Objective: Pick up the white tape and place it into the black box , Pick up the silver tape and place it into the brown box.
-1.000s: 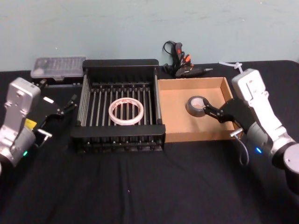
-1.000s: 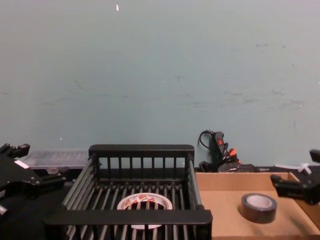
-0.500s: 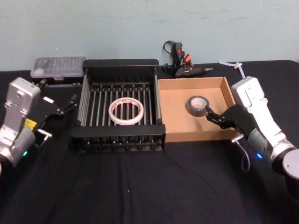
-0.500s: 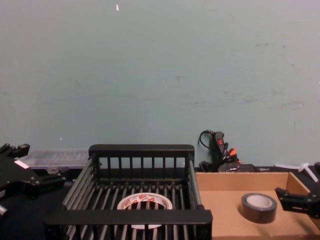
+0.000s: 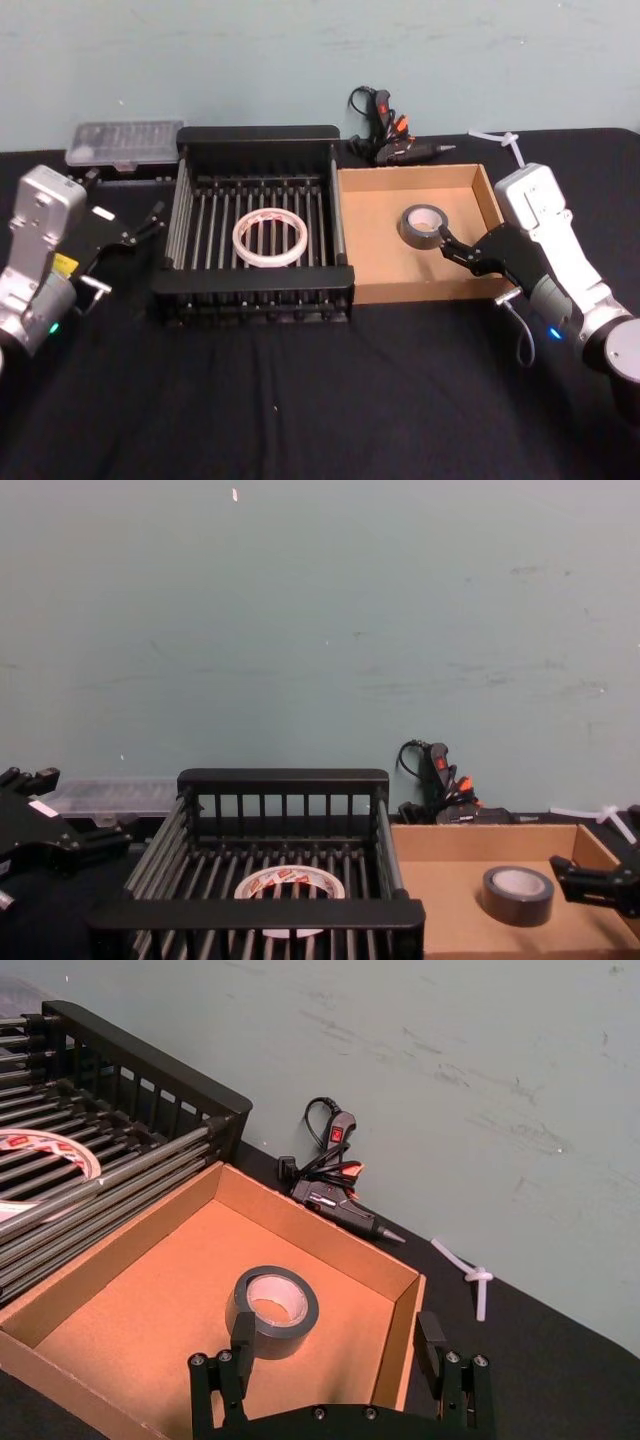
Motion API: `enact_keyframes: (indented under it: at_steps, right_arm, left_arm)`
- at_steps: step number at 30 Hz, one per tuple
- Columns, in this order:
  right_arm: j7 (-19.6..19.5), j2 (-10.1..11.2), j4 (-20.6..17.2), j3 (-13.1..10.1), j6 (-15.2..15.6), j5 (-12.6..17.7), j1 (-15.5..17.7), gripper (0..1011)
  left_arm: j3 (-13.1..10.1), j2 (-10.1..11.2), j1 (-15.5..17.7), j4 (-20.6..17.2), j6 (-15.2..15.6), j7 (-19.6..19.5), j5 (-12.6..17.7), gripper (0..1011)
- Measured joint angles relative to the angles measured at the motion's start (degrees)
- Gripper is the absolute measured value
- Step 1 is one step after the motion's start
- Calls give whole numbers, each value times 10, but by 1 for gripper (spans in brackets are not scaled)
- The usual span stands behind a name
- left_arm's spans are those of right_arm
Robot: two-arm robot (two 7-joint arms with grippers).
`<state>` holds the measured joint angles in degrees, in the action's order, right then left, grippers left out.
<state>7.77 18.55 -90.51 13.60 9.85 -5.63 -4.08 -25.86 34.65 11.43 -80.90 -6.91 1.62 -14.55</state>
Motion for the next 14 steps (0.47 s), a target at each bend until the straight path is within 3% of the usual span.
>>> enact_keyframes:
  at_steps: [14]
  right_arm:
    - [0,0,-1,0,0,1,0,1002]
  left_arm:
    - [0,0,0,0,0,0,0,1001]
